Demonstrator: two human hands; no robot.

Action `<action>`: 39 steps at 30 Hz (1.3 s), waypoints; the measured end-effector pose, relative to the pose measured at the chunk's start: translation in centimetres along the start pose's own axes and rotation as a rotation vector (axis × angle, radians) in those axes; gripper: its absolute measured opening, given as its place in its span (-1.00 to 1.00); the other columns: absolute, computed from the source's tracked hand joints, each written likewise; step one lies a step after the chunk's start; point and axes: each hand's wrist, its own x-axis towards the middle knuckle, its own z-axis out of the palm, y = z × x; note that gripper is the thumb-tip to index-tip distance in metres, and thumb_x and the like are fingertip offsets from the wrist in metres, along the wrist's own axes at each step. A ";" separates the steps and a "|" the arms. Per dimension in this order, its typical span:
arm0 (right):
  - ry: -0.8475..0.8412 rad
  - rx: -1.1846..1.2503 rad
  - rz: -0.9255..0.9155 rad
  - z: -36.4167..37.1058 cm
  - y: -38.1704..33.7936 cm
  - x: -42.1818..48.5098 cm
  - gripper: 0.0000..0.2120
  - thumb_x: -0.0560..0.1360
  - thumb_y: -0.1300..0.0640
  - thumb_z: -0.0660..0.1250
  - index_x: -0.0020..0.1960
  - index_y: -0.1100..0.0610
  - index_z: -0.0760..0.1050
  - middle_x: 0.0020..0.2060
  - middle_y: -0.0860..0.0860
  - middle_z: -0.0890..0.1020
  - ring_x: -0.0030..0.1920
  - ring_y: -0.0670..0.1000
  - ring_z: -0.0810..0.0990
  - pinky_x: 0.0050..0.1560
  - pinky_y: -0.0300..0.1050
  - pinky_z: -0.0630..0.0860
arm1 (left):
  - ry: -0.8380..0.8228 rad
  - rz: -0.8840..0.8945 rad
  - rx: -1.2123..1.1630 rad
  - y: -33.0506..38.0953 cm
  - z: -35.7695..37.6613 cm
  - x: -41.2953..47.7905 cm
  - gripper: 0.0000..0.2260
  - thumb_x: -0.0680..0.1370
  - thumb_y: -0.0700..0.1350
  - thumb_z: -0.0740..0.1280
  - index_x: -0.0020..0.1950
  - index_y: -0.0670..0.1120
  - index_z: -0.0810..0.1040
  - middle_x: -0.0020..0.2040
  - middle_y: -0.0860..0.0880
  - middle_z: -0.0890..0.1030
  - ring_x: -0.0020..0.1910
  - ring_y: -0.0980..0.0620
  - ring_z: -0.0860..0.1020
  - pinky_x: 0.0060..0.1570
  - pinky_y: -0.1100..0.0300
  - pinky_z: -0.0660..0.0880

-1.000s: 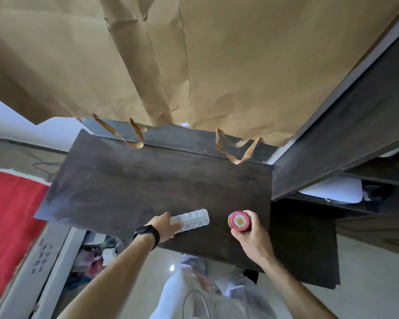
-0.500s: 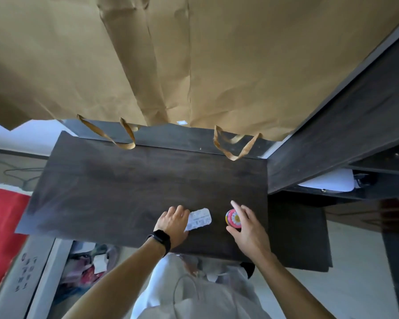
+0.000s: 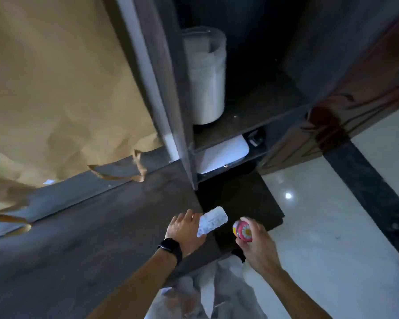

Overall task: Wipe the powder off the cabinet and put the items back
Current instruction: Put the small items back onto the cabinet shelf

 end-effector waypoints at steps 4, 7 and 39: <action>0.020 -0.016 0.073 -0.4 5.6 2.1 -0.43 0.46 0.05 0.49 0.41 -0.08 0.37 0.33 -0.05 0.50 0.20 -0.02 0.55 0.12 -0.24 0.47 | -0.052 0.069 0.047 6.3 0.4 6.2 -0.51 0.49 0.15 0.30 0.39 0.05 0.38 0.26 0.00 0.46 0.21 -0.06 0.48 0.23 0.09 0.39; -0.009 -0.047 0.073 0.2 8.6 4.2 -0.43 0.47 0.06 0.49 0.41 -0.08 0.36 0.32 -0.03 0.49 0.18 0.02 0.56 0.11 -0.21 0.49 | -0.107 0.049 0.089 9.3 1.8 10.6 -0.51 0.50 0.13 0.34 0.37 -0.02 0.39 0.27 -0.04 0.46 0.23 -0.11 0.49 0.23 0.03 0.41; -0.022 0.122 -0.170 -9.1 0.8 10.3 -0.38 0.56 -0.18 0.32 0.53 -0.03 0.23 0.44 -0.01 0.40 0.32 -0.06 0.50 0.17 -0.19 0.50 | 0.168 -0.374 -0.827 9.1 0.1 5.7 -0.45 0.48 0.16 0.43 0.42 0.04 0.41 0.21 0.04 0.53 0.08 0.11 0.54 0.00 0.39 0.46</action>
